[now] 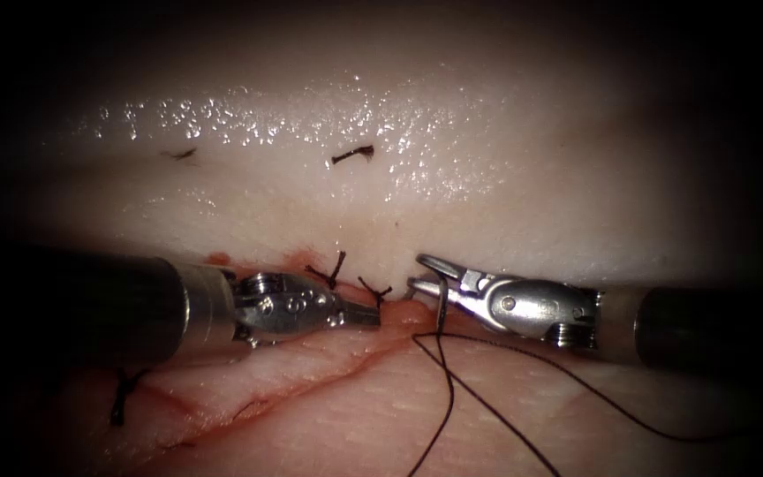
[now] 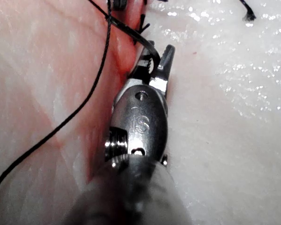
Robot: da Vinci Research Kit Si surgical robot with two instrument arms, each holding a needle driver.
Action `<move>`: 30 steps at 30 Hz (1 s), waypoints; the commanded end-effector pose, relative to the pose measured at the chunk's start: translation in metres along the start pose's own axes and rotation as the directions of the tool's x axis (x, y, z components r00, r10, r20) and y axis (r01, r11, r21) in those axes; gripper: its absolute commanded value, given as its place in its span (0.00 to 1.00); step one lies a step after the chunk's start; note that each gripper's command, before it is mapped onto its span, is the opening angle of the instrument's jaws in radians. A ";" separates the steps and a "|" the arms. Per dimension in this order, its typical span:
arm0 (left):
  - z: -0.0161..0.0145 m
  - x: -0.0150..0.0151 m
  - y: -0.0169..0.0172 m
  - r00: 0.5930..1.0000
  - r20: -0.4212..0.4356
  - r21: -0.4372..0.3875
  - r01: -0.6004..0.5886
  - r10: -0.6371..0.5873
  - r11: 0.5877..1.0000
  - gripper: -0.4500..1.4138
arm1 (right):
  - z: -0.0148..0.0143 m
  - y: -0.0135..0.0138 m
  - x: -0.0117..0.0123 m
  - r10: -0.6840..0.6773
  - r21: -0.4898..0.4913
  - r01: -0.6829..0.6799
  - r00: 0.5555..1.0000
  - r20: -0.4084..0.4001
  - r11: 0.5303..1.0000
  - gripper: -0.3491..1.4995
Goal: Wound Closure
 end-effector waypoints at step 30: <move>0.0008 0.0000 -0.0001 1.000 -0.001 0.000 -0.001 0.001 1.000 0.24 | 0.0033 -0.0022 -0.0003 0.100 0.172 -0.101 0.995 0.014 0.980 0.00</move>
